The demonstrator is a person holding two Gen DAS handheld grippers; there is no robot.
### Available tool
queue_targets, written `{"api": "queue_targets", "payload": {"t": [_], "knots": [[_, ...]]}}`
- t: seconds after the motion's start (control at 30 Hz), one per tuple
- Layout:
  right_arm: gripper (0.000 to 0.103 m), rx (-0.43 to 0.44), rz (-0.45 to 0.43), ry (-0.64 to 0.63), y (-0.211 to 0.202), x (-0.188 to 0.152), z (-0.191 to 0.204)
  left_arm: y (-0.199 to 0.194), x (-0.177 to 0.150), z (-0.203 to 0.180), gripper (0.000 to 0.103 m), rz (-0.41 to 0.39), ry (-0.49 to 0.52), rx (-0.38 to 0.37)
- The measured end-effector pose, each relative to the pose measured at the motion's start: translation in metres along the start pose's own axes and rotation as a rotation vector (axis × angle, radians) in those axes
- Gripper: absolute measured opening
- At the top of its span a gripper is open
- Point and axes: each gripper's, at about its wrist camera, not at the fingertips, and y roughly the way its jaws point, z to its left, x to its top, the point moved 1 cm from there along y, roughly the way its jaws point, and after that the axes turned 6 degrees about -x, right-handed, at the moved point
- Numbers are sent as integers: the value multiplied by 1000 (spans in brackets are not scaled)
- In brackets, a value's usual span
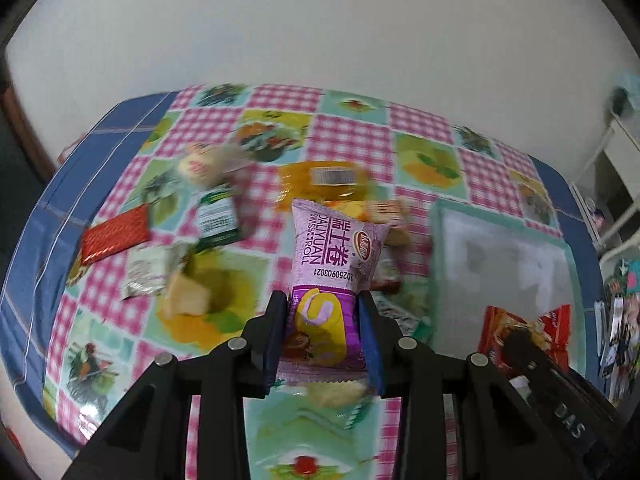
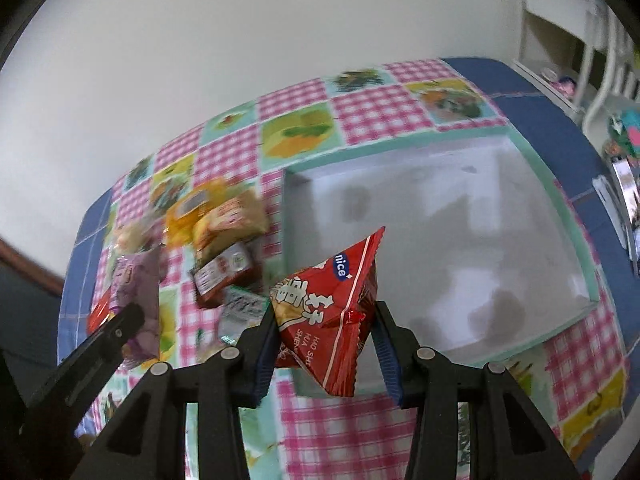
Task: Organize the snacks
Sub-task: 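Place red bag in tray with right gripper while left places pink bag there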
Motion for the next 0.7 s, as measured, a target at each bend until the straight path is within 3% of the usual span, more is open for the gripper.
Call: {"api": "queue_targets", "payload": {"t": [0.3,0.7], "knots": [[47,-83,-48,140,17,31,-42,30,10,-54,37,-14,114,-35],[47,-188,-98,180,47,67,-77,74,18,-106,37,-29,242,-56]]}}
